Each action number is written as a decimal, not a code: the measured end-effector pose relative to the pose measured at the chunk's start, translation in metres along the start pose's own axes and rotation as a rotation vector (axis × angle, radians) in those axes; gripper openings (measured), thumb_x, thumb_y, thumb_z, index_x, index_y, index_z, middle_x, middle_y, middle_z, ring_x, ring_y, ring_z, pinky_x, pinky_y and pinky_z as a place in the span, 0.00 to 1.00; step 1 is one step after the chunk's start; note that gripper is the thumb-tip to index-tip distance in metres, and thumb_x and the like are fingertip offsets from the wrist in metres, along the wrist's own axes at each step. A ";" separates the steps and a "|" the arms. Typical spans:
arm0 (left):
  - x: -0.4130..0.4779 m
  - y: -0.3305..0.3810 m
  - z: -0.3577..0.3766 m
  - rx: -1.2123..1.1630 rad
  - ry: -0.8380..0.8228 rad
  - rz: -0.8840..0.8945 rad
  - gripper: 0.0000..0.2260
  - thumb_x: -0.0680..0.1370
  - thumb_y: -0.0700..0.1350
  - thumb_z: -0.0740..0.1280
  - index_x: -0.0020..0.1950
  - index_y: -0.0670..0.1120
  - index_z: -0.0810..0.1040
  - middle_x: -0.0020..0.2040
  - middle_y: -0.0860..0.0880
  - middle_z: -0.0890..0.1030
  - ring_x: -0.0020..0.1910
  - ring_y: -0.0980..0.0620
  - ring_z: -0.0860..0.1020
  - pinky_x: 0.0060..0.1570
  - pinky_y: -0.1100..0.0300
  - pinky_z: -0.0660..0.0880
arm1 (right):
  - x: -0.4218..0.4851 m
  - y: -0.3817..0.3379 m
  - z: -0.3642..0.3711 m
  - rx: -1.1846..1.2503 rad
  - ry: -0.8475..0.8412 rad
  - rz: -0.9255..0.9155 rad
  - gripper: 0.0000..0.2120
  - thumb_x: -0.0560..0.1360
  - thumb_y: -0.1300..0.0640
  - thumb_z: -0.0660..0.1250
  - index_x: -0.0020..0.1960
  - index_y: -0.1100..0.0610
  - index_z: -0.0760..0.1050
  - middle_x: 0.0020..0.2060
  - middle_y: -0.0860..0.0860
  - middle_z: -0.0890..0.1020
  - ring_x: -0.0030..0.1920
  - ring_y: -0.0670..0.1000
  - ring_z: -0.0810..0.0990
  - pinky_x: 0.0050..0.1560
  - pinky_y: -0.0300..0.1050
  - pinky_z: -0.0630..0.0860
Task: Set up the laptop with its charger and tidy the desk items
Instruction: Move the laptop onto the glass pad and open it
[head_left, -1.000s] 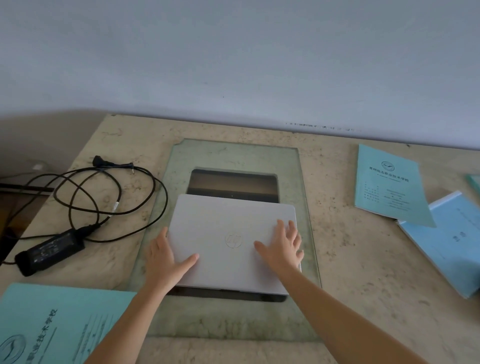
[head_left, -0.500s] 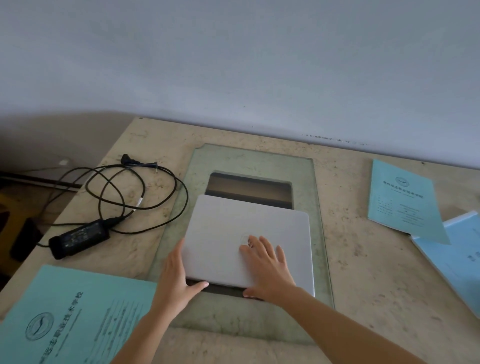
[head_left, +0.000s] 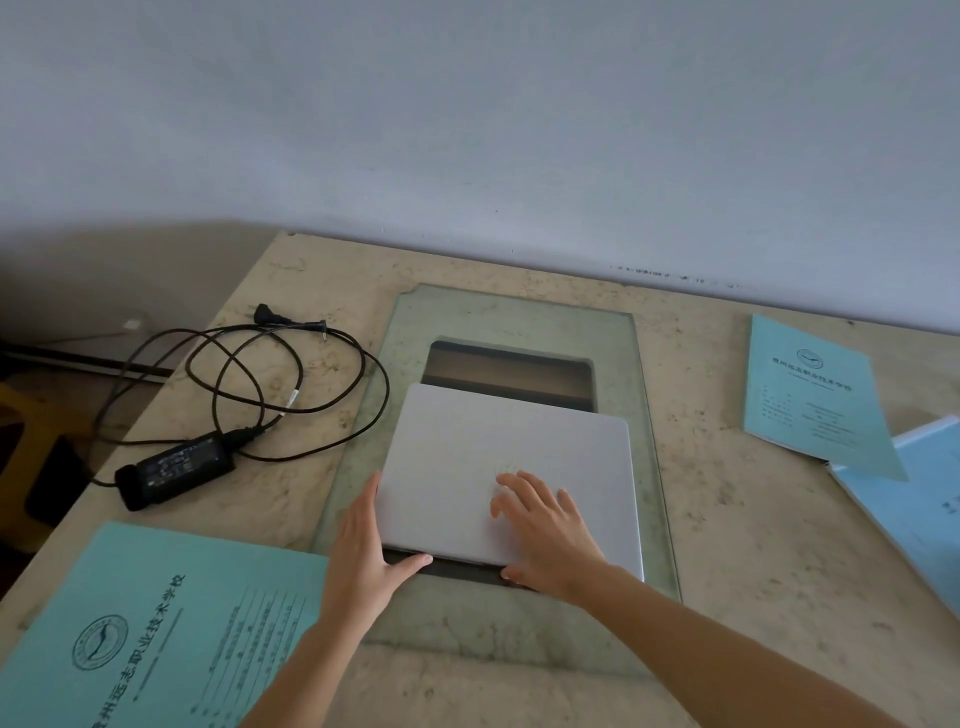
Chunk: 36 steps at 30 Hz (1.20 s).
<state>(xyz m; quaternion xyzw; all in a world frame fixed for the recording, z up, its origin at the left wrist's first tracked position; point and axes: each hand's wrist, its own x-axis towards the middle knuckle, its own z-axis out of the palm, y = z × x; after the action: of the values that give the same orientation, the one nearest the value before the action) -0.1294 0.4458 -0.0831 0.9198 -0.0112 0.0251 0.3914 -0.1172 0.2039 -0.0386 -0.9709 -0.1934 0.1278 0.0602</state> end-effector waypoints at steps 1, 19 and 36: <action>0.000 0.000 0.000 0.000 0.001 0.003 0.51 0.59 0.51 0.81 0.75 0.43 0.57 0.69 0.44 0.69 0.66 0.45 0.69 0.62 0.48 0.72 | -0.001 -0.001 -0.001 0.003 0.012 -0.008 0.31 0.67 0.45 0.74 0.63 0.48 0.62 0.74 0.46 0.57 0.75 0.52 0.53 0.69 0.57 0.62; 0.000 -0.002 -0.001 -0.116 0.019 -0.123 0.58 0.56 0.51 0.82 0.76 0.48 0.48 0.69 0.45 0.70 0.64 0.45 0.73 0.55 0.50 0.76 | -0.003 -0.004 -0.031 0.034 0.026 -0.124 0.26 0.67 0.50 0.72 0.59 0.49 0.64 0.68 0.45 0.65 0.69 0.49 0.65 0.63 0.48 0.69; 0.002 0.003 -0.012 -0.054 -0.002 -0.027 0.37 0.65 0.48 0.79 0.71 0.44 0.69 0.68 0.46 0.73 0.67 0.46 0.71 0.64 0.54 0.70 | -0.001 0.012 -0.119 0.103 0.167 0.012 0.18 0.72 0.46 0.69 0.57 0.42 0.65 0.59 0.43 0.80 0.47 0.45 0.77 0.52 0.41 0.72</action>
<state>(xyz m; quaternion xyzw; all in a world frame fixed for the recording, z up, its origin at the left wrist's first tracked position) -0.1281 0.4519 -0.0724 0.9090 -0.0001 0.0185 0.4163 -0.0816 0.1850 0.0737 -0.9749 -0.1752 0.0566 0.1250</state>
